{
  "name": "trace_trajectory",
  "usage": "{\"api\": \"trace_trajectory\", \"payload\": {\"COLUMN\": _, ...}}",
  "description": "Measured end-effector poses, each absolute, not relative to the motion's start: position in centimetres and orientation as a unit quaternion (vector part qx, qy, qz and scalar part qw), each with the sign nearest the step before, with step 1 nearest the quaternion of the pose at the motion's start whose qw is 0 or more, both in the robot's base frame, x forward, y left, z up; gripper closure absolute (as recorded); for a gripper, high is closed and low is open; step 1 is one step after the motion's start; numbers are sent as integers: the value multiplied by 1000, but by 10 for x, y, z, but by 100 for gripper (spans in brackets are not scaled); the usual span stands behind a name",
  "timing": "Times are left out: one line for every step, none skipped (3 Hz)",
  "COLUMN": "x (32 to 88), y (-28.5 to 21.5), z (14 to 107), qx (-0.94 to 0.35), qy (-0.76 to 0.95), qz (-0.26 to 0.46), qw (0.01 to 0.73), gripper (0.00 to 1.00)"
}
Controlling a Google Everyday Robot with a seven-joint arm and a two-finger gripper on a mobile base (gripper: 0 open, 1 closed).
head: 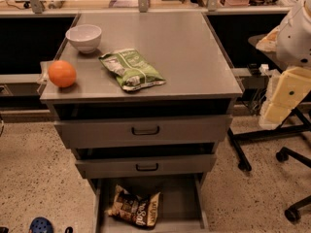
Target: Pick brown chip bag from bottom drawer and place on counter
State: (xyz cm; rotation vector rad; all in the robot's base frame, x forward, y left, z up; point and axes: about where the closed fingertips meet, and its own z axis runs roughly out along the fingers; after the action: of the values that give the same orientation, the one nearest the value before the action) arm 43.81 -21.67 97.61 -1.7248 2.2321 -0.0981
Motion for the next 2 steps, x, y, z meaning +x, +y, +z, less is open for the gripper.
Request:
{"api": "trace_trajectory", "payload": {"x": 438, "y": -217, "z": 976, "qx": -603, "qy": 781, "qz": -34, "qw": 159, "gripper": 0}}
{"api": "trace_trajectory", "payload": {"x": 440, "y": -207, "z": 936, "qx": -613, "qy": 777, "qz": -4, "qw": 147, "gripper": 0}}
